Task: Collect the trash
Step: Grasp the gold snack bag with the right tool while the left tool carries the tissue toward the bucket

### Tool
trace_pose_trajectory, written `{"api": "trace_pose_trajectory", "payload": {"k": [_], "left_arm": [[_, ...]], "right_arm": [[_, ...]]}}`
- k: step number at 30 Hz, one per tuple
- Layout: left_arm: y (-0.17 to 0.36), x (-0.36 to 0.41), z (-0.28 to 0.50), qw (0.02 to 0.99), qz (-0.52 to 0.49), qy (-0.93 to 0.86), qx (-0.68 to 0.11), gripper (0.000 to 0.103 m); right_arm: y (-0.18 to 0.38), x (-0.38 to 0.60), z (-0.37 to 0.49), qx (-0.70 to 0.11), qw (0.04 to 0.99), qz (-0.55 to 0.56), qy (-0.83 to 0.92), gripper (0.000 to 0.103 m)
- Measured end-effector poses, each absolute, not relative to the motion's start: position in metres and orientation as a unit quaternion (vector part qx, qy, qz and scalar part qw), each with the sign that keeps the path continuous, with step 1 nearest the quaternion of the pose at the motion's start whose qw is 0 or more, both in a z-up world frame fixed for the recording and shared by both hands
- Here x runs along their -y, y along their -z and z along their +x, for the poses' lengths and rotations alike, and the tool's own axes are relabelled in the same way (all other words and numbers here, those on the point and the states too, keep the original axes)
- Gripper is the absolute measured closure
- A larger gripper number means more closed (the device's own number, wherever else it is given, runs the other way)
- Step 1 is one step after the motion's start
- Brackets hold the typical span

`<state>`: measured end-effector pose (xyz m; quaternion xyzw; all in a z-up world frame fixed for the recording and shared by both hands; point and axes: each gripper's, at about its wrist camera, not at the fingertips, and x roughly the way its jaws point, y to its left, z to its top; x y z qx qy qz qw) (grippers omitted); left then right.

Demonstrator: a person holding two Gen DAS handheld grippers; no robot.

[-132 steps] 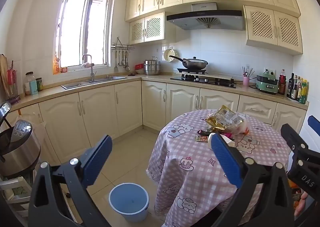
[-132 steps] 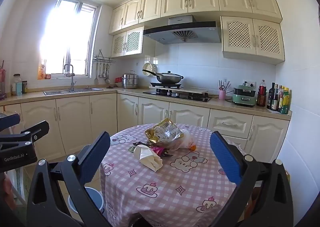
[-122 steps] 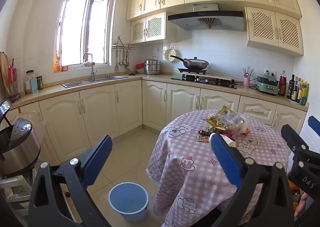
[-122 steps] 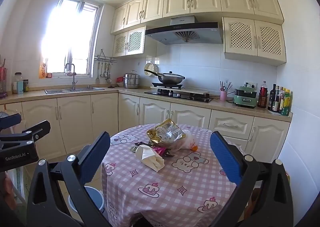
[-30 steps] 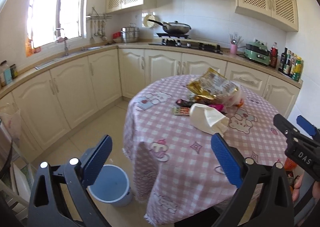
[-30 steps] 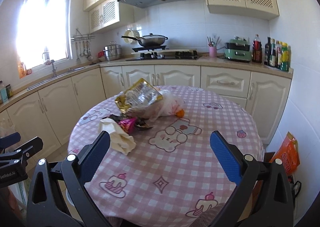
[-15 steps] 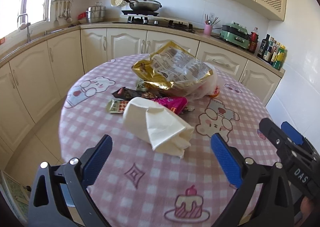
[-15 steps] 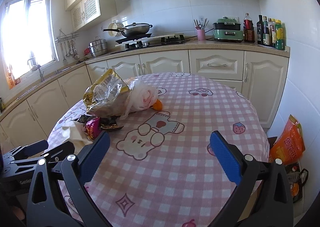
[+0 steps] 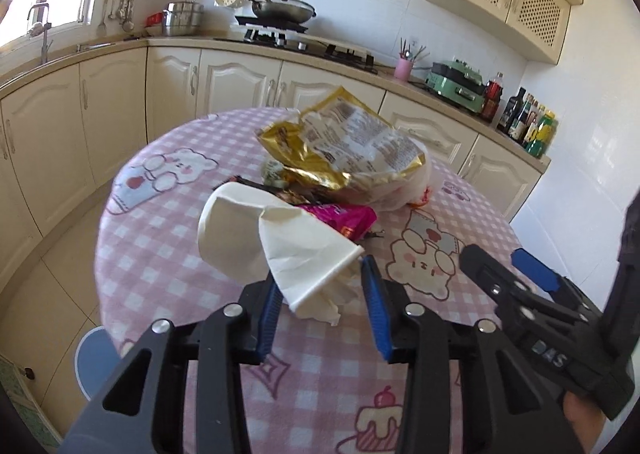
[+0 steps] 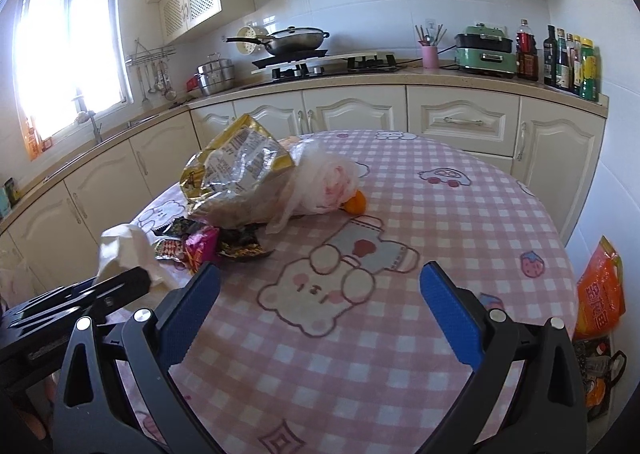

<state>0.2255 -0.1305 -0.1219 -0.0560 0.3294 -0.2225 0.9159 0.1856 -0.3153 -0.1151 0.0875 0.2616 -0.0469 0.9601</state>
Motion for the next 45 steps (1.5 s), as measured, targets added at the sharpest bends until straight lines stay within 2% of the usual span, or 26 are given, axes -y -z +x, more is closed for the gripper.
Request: {"api": "trace_pose_trajectory", "payload": {"k": [8, 11, 12, 13, 15, 16, 18, 25, 32, 37, 45], "left_arm": [[0.092, 0.08, 0.227, 0.945, -0.058, 0.154, -0.281, 0.065], [0.086, 0.064, 0.231, 0.947, -0.068, 0.146, -0.278, 0.065], [0.087, 0.058, 0.232, 0.948, -0.069, 0.142, -0.276, 0.065], [0.086, 0.054, 0.233, 0.948, -0.071, 0.141, -0.277, 0.065], [0.088, 0.046, 0.236, 0.946, -0.077, 0.145, -0.28, 0.065], [0.09, 0.043, 0.236, 0.946, -0.078, 0.146, -0.28, 0.065], [0.091, 0.037, 0.237, 0.946, -0.08, 0.146, -0.28, 0.065], [0.091, 0.005, 0.234, 0.946, -0.101, 0.145, -0.272, 0.065], [0.099, -0.051, 0.229, 0.949, -0.123, 0.111, -0.268, 0.065], [0.114, -0.097, 0.226, 0.947, -0.143, 0.078, -0.276, 0.065], [0.155, -0.158, 0.228, 0.936, -0.162, 0.026, -0.31, 0.065]], "right_arm": [[0.096, 0.306, 0.235, -0.254, 0.957, 0.137, 0.024, 0.007], [0.1, 0.306, 0.256, -0.275, 0.946, 0.171, 0.022, 0.012], [0.103, 0.306, 0.262, -0.283, 0.941, 0.183, 0.019, 0.021], [0.106, 0.307, 0.269, -0.294, 0.936, 0.195, 0.015, 0.035], [0.113, 0.305, 0.28, -0.311, 0.927, 0.209, 0.011, 0.049], [0.116, 0.303, 0.283, -0.315, 0.925, 0.211, 0.008, 0.067], [0.114, 0.299, 0.281, -0.309, 0.929, 0.204, 0.013, 0.087], [0.087, 0.275, 0.26, -0.25, 0.955, 0.157, 0.029, 0.094], [0.049, 0.211, 0.248, -0.178, 0.979, 0.096, 0.001, 0.094], [0.05, 0.158, 0.254, -0.184, 0.979, 0.069, -0.053, 0.094], [0.089, 0.064, 0.267, -0.232, 0.959, 0.021, -0.159, 0.094]]}}
